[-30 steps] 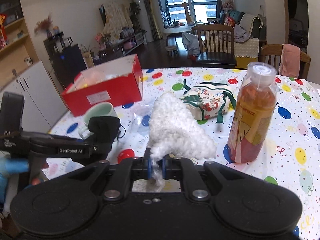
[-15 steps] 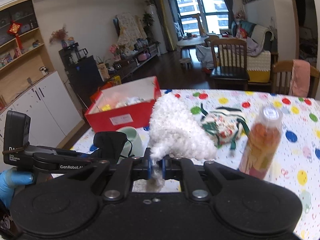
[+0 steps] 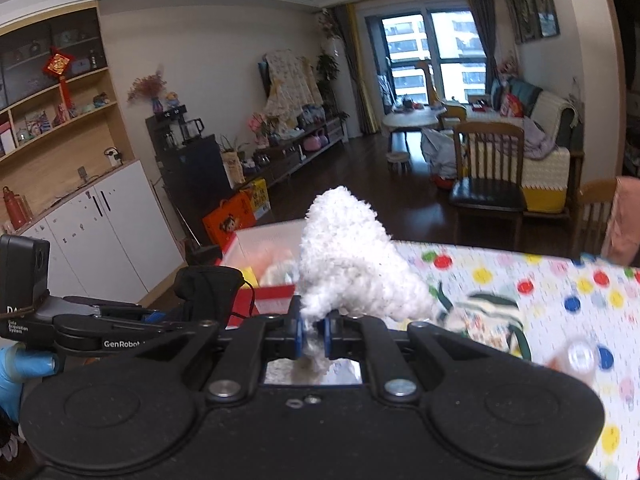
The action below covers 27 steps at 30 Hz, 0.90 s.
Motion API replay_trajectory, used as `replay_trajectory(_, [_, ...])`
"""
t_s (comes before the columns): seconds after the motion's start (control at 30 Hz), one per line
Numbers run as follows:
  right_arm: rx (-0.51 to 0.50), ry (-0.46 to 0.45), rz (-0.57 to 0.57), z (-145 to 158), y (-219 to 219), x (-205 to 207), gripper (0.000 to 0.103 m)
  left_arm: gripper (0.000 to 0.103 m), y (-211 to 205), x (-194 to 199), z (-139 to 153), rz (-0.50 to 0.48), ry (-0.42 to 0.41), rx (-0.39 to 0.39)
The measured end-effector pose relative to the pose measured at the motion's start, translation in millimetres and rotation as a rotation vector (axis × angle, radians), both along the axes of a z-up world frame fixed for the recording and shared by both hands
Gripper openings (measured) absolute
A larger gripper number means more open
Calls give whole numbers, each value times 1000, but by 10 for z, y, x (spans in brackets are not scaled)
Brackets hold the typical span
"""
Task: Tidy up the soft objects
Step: 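Lift and carry the black mask and fluffy towel with both tools over the red box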
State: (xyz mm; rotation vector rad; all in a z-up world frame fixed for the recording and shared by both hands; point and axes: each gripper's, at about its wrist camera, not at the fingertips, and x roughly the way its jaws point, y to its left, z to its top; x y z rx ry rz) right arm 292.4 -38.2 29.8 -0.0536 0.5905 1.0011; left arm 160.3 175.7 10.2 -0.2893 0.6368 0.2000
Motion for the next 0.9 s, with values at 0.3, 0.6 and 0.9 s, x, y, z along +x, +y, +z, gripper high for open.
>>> replay_trajectory(0.3, [7,-39,48,269,592,175,8,29,493,173,269,39,-24,67])
replay_trajectory(0.6, [-6,-54,59,347,1166,372,8,29,947,392,324,53,-5,100])
replay_trajectory(0.9, [-41,-62,69,215,1756,562,8,29,1291,640,149,57,39,122])
